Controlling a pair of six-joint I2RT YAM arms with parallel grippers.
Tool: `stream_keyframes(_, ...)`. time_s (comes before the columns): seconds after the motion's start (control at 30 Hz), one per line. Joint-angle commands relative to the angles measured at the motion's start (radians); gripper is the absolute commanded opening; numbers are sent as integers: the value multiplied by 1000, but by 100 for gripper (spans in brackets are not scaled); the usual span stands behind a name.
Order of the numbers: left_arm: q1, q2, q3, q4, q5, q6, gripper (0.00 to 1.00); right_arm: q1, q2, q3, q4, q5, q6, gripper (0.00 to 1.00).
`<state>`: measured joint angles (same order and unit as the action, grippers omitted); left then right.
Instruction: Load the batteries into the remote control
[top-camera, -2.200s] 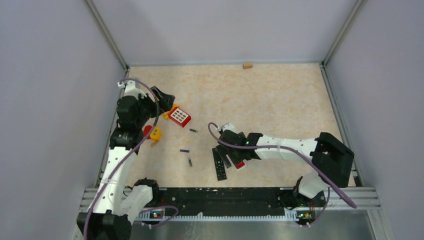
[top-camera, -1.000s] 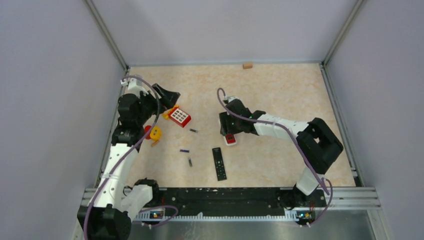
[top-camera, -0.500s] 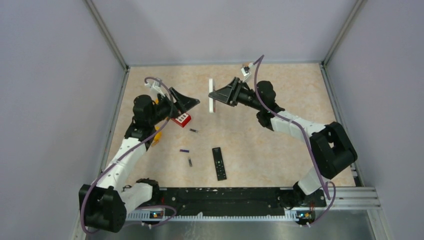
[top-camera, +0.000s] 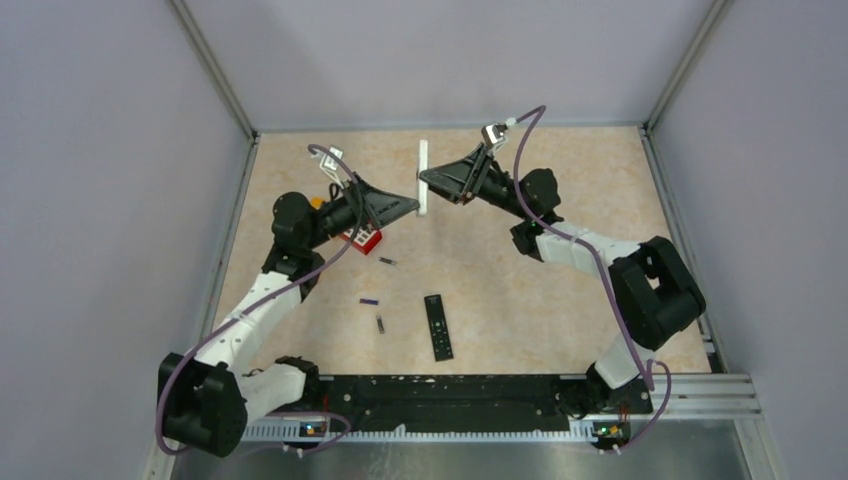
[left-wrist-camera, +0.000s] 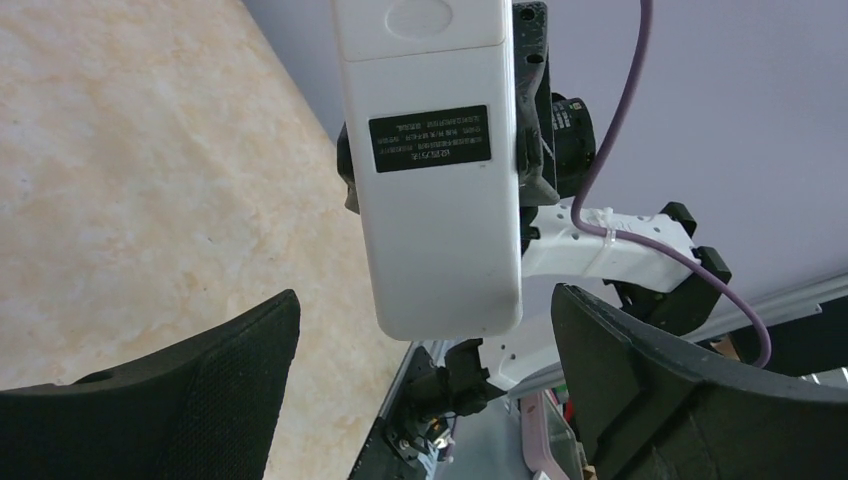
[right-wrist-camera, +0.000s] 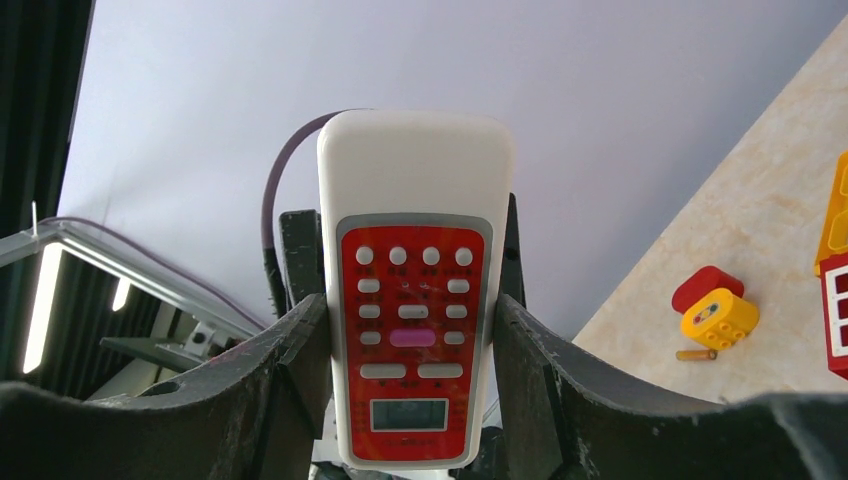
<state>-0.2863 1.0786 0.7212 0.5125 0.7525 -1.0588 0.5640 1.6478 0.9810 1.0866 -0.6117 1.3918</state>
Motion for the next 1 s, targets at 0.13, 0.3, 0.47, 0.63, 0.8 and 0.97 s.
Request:
stream_keyframes(0.13,-27,106,-14,264,49,-210,99,15,7,15,73,-7,-21,41)
stream_keyframes(0.3,-42,151,4,289,55,-247,90,20,13,19,47,0,-50,41)
stream_keyframes(0.47,-49,179,6,309,76,-247,73,21,18,19,37,12,-69,42)
stream_keyframes(0.63,-54,202,4,362,108,-235,45,20,25,22,40,17,-80,43)
stream_keyframes(0.8,-53,182,33,152,110,-27,6,17,-10,-15,37,12,-145,70)
stream_keyframes(0.97,-56,118,105,-254,-45,359,0,-12,-119,-76,-154,41,-282,89)
